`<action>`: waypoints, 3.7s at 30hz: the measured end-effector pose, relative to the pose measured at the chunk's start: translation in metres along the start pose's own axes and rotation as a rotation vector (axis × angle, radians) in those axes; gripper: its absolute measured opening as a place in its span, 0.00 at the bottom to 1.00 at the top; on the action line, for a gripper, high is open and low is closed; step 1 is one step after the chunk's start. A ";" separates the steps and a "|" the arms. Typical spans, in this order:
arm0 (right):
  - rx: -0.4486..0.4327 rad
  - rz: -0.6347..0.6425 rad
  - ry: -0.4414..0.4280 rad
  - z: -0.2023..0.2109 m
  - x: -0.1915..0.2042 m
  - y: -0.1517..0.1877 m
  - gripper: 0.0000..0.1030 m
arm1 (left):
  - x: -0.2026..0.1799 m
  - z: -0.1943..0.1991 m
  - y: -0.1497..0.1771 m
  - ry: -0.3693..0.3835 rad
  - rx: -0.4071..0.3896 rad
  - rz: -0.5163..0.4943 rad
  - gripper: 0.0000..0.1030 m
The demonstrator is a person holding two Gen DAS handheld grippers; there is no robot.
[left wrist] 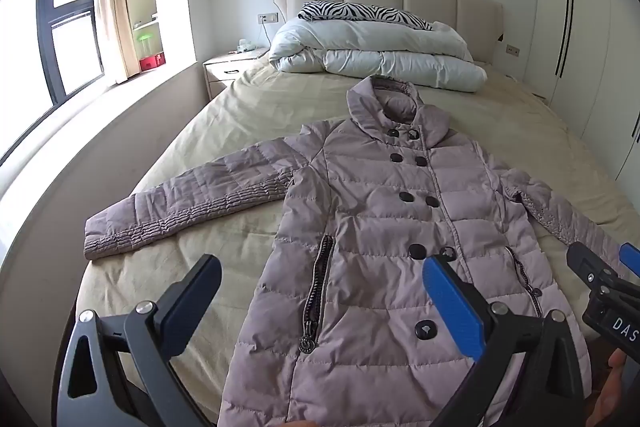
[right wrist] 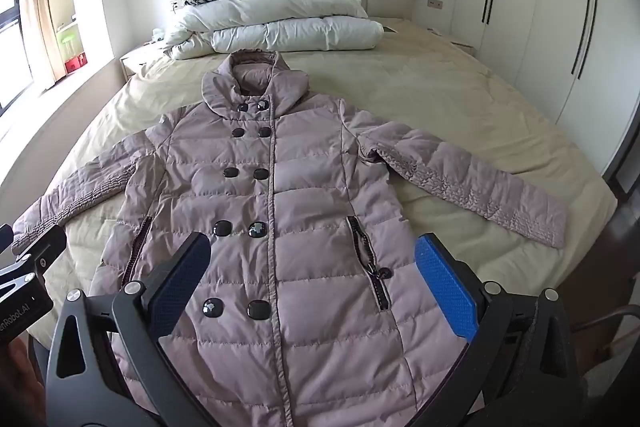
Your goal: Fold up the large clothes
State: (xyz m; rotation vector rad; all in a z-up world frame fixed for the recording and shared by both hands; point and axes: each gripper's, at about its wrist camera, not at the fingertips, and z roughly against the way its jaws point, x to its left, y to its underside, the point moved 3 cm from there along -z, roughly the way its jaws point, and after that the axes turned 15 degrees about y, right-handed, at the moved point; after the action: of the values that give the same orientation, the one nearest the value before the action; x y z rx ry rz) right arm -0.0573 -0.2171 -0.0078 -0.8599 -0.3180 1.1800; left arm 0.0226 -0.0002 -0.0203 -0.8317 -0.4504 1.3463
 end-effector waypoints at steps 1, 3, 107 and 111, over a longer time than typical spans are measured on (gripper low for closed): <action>0.000 0.002 0.001 0.000 0.000 0.000 1.00 | 0.000 0.000 0.000 0.002 0.001 0.000 1.00; 0.001 0.003 0.002 0.000 0.000 0.000 1.00 | 0.000 -0.001 0.000 0.003 0.003 -0.001 1.00; 0.130 -0.673 -0.156 -0.147 -0.270 0.047 1.00 | 0.002 -0.051 0.024 0.308 0.018 0.161 1.00; 0.135 -0.915 -0.123 -0.201 -0.391 0.088 1.00 | -0.011 -0.067 0.021 0.284 0.127 0.131 1.00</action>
State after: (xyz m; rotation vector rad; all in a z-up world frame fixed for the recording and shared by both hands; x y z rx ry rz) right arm -0.1392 -0.6426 -0.1223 -0.4248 -0.6404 0.3890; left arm 0.0547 -0.0288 -0.0774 -0.9417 -0.0890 1.3360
